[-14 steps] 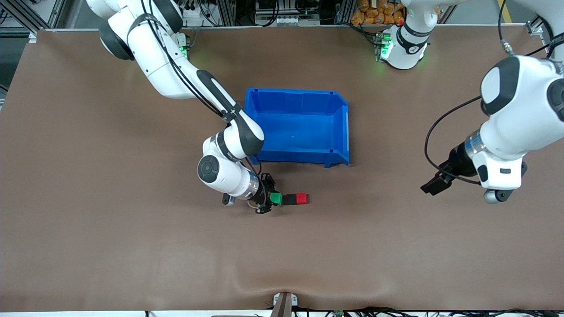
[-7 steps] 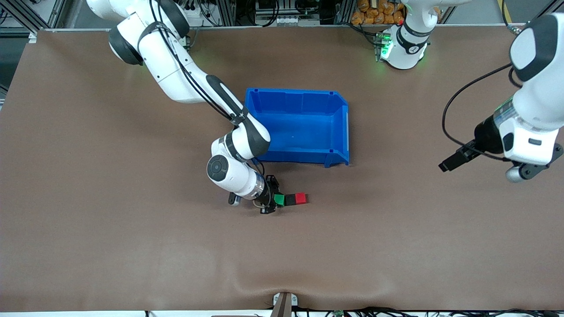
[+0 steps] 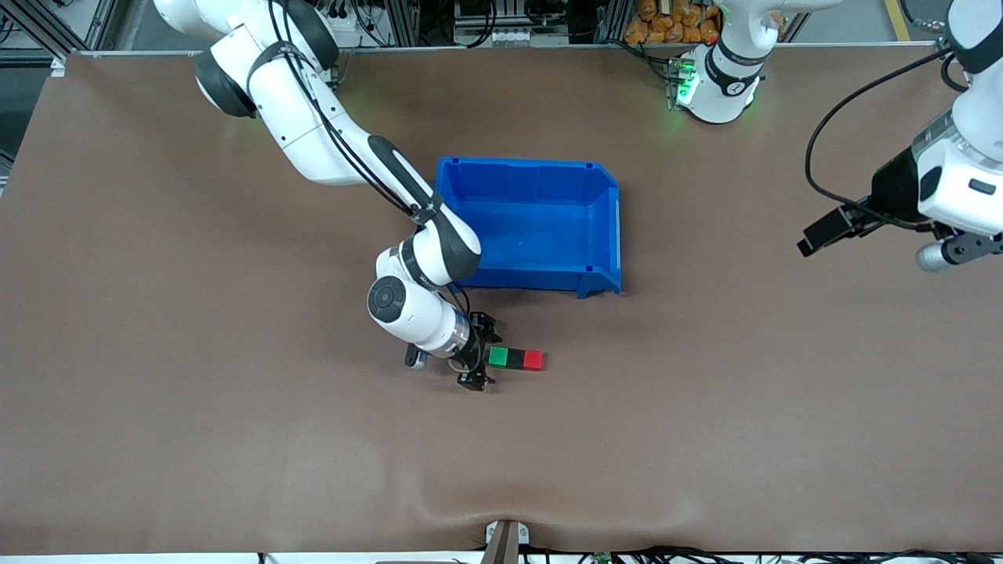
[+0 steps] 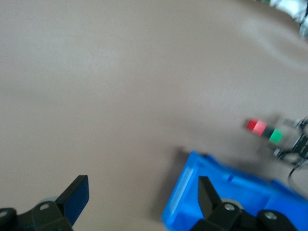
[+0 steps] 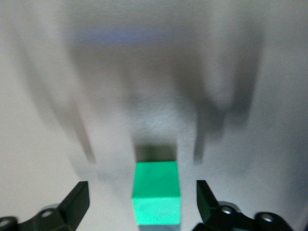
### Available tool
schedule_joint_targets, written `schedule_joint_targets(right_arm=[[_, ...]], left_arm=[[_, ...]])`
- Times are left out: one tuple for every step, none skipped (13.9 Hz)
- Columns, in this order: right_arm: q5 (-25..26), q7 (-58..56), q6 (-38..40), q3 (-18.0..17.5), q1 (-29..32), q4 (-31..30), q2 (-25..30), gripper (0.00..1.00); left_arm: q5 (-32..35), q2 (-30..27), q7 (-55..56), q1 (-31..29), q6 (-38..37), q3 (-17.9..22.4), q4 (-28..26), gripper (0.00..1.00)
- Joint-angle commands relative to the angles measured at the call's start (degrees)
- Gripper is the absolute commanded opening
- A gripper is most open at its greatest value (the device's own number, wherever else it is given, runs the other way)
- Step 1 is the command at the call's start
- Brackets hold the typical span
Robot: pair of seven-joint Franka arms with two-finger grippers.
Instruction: Attach green and red cubes to black cube
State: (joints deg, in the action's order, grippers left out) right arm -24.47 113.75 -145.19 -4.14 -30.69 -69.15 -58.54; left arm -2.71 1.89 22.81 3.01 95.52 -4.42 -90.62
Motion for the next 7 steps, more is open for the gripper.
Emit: schedule_joint_targets(right_arm=[[0.3, 0.77, 1.66, -0.08, 0.98, -0.02, 2.02, 1.0], [0.21, 0.77, 3.06, -0.08, 1.77, -0.02, 2.55, 1.0], [0.12, 0.77, 5.25, -0.08, 2.64, 0.07, 3.34, 1.0], [0.12, 0.69, 7.7, -0.17, 3.78, 0.24, 4.04, 1.0], [0.12, 0.6, 9.82, -0.17, 4.75, 0.5, 4.66, 1.0], [0.12, 0.6, 11.4, -0.17, 5.37, 0.51, 5.19, 1.0], [0.21, 0.6, 12.81, -0.08, 5.9, 0.51, 5.54, 1.0]], left_arm=[[-0.98, -2.5, -10.37, 0.07, -4.44, 1.6, -1.4, 1.0], [-0.37, -2.68, -13.46, 0.24, -5.59, 1.69, -1.32, 1.0], [-0.02, -2.86, -15.75, 0.16, -6.21, 1.52, -1.23, 1.0], [1.29, -3.12, -18.39, 0.16, -6.57, 1.17, -1.14, 1.0], [3.39, -3.29, -21.81, 0.16, -6.66, 0.64, -0.96, 1.0], [3.68, -3.38, -23.58, -0.02, -6.66, 0.03, -0.79, 1.0], [3.94, -3.73, -23.34, 0.07, -6.66, -0.15, -0.61, 1.0]])
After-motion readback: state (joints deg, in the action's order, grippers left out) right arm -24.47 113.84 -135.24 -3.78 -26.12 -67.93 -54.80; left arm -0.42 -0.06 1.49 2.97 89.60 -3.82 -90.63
